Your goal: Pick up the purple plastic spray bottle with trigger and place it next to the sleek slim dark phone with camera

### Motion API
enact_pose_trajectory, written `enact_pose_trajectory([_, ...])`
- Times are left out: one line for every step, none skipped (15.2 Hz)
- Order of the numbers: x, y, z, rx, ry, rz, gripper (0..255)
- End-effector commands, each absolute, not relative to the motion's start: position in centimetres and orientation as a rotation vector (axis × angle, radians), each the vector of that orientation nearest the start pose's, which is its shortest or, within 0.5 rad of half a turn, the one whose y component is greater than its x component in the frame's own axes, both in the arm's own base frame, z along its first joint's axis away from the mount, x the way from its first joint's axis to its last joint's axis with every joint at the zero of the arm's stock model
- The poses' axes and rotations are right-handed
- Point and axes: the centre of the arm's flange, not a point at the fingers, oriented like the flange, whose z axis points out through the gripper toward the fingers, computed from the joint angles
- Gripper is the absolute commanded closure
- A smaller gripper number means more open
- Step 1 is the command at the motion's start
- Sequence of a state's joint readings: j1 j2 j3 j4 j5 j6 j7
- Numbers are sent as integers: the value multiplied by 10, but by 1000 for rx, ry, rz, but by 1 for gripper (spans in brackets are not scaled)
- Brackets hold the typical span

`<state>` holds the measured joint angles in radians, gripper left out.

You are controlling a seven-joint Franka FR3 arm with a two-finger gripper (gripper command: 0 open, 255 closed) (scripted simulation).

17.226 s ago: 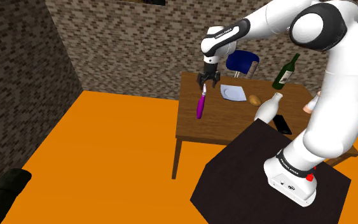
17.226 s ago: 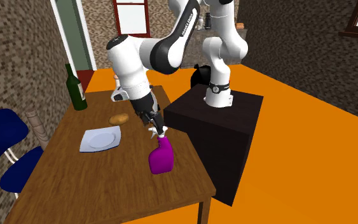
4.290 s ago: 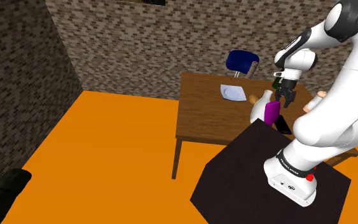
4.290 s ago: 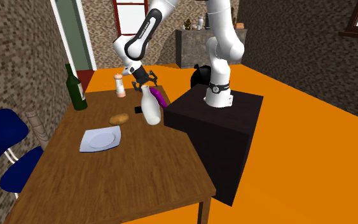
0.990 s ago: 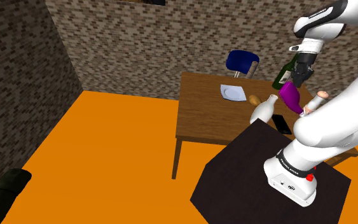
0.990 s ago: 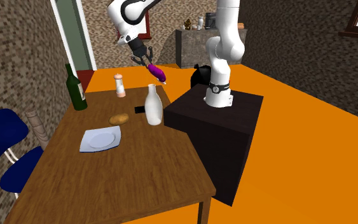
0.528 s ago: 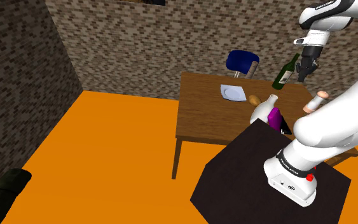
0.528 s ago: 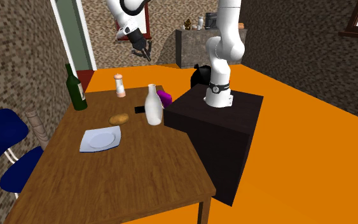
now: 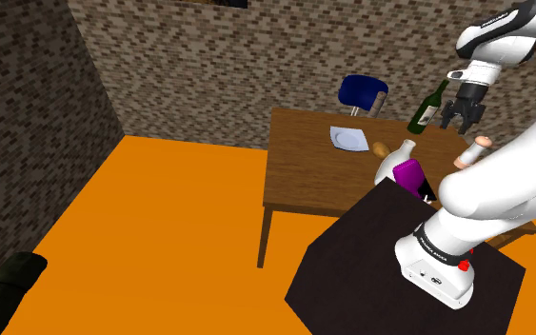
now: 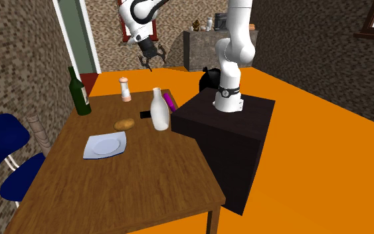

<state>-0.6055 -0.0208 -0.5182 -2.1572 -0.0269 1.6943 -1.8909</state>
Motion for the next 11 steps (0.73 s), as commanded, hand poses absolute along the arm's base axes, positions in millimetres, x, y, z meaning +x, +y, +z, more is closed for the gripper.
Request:
enact_pose_trajectory([185, -435, 356, -2504, -1016, -16, 0])
enact_pose_trajectory([175, -435, 344, -2507, -1011, -53, 0])
enact_pose_trajectory([166, -436, 332, -2509, -1006, -90, 0])
enact_pose_trajectory([157, -436, 319, -2510, -1001, -127, 0])
enact_pose_trajectory([149, -437, 306, -2511, -996, -164, 0])
enact_pose_trajectory([140, -437, 294, -2512, -990, -201, 0])
enact_pose_trajectory([133, -437, 280, -2512, -984, -238, 0])
enact_pose_trajectory([125, -436, 267, -2512, -978, -276, 0])
enact_pose_trajectory([118, -436, 254, -2511, -972, -313, 0])
enact_pose_trajectory([111, -435, 240, -2510, -966, -350, 0])
enact_pose_trajectory([104, -434, 226, -2509, -960, -387, 0])
